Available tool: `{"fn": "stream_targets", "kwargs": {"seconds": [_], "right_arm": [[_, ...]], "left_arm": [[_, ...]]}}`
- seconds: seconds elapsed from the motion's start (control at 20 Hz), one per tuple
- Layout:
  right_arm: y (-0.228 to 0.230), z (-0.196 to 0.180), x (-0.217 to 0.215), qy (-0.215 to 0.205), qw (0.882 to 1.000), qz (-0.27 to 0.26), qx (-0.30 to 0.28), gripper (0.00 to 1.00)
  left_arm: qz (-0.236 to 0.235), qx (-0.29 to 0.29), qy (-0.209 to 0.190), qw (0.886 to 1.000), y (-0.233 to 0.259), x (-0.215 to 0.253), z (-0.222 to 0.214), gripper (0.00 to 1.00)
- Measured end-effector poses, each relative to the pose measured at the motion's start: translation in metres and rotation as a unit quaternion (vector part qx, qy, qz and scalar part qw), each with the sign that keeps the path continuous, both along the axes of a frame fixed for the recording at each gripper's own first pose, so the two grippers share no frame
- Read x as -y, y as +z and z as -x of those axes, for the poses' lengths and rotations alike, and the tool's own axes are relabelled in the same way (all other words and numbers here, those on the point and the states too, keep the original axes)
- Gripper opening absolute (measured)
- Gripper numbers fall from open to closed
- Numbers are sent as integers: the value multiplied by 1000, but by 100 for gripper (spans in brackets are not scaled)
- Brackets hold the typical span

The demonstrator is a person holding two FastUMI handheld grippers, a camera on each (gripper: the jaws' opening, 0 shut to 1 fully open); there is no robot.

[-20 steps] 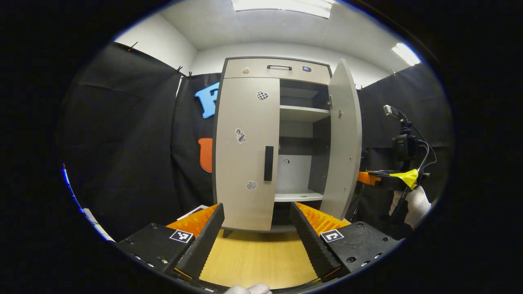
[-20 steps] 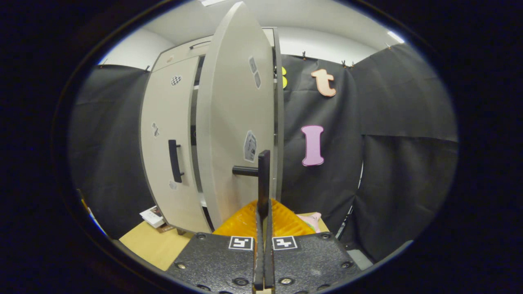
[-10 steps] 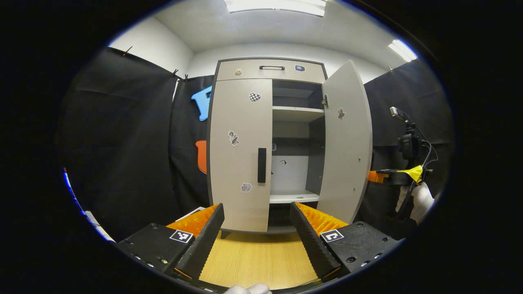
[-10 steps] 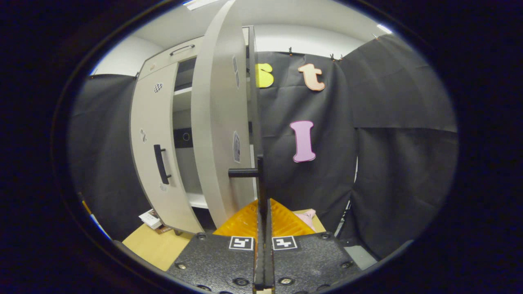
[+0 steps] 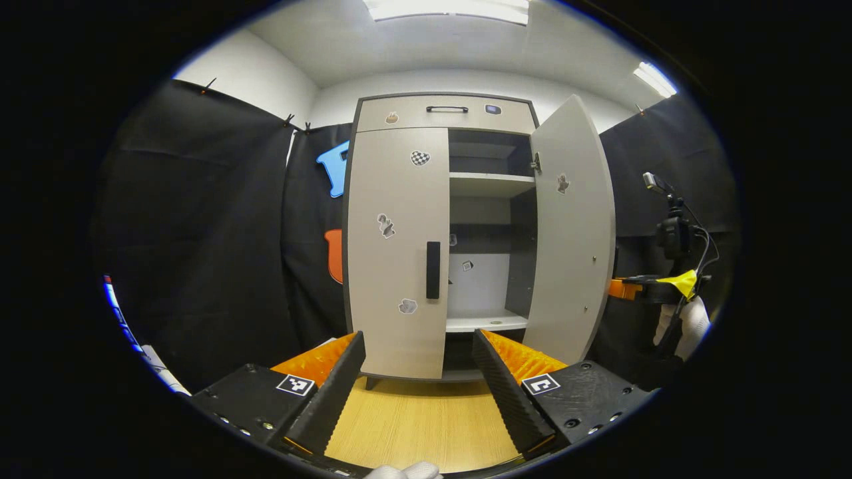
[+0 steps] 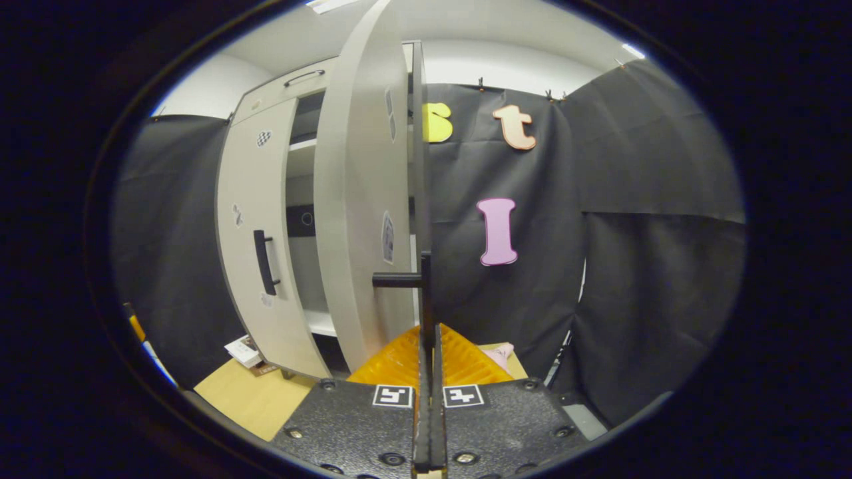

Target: Open the right door of the double-door shoe cabinet with the right hand, and open the left door with the left hand.

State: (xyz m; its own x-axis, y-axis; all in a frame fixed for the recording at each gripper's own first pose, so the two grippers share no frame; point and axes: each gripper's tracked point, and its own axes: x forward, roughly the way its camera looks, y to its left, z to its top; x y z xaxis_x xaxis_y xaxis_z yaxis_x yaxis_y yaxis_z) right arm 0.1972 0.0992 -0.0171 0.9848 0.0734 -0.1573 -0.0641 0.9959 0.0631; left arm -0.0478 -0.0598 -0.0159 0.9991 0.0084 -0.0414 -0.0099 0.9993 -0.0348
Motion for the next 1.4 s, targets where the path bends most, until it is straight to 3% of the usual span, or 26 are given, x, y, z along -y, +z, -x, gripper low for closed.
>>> {"fn": "stream_targets", "kwargs": {"seconds": [0.15,0.25,0.3,0.35,0.45,0.65,0.75,1.0,1.4], "right_arm": [[6,3,8,-23,1000,3,1,5],[12,17,10,-36,999,7,4,17],[16,24,14,-45,999,13,10,25],[20,33,15,-49,999,18,15,43],[29,50,12,-49,998,23,25,65],[42,89,-9,-51,997,26,47,94],[42,105,-23,-49,997,19,54,99],[35,129,-58,-28,998,-5,54,99],[11,129,-98,20,1000,-4,18,99]], "left_arm": [[-1,2,2,1000,0,-8,-4,97],[-4,2,3,1000,0,-16,-9,97],[-5,-1,5,1000,-2,-22,-12,97],[-5,-3,6,1000,-4,-26,-14,97],[-6,-5,6,1000,-6,-35,-19,97],[-13,-6,5,1000,-12,-52,-35,97],[-17,-4,3,1000,-12,-58,-46,97],[-32,-8,1,999,-20,-67,-72,97],[-40,6,-23,999,-7,-41,-146,96]]}}
